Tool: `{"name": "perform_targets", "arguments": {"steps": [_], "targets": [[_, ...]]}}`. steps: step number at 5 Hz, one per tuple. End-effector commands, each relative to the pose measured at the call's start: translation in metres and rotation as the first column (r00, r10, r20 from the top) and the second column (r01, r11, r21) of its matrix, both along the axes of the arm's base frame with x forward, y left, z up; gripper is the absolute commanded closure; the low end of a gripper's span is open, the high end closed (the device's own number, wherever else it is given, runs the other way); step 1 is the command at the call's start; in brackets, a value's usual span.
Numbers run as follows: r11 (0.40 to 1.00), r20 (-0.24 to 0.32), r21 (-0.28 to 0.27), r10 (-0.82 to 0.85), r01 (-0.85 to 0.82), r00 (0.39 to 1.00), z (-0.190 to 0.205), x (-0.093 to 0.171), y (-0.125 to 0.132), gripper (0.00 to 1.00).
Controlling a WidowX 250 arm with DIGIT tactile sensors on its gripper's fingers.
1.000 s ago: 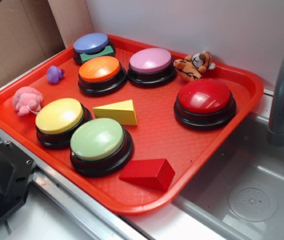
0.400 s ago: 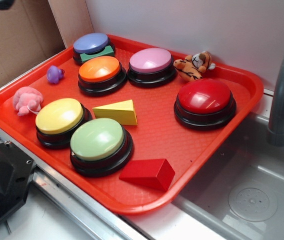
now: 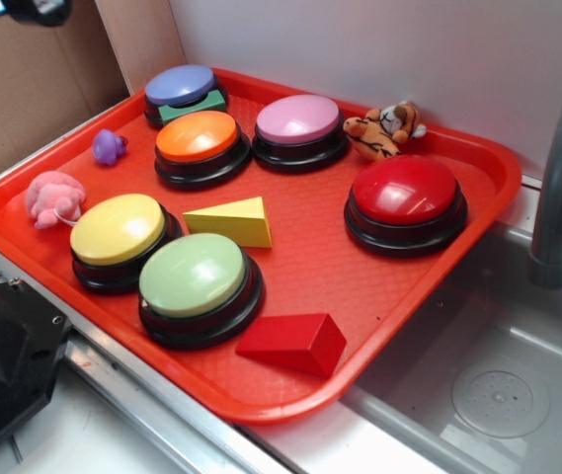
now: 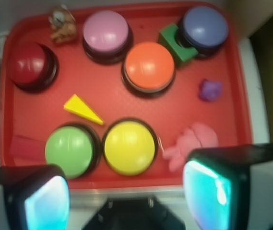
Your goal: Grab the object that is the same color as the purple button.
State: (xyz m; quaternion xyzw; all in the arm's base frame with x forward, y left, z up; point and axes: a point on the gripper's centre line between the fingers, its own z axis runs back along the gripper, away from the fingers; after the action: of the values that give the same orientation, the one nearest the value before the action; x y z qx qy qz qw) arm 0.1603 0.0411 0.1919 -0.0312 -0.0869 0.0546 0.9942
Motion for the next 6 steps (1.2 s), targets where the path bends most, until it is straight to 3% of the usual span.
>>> {"name": "perform_targets", "arguments": {"steps": [1, 3, 5, 6], "targets": [[0.993, 0.042, 0.044, 0.106, -0.107, 0.994, -0.031, 0.029, 0.059, 0.00], [0.990, 0.053, 0.056, 0.130, -0.133, 0.990, -0.078, 0.049, 0.098, 0.00], [0.984, -0.010, 0.075, 0.163, -0.161, 0.987, -0.125, 0.063, 0.124, 0.00], [0.982, -0.051, 0.078, 0.174, -0.170, 0.983, -0.143, 0.068, 0.125, 0.00]]}}
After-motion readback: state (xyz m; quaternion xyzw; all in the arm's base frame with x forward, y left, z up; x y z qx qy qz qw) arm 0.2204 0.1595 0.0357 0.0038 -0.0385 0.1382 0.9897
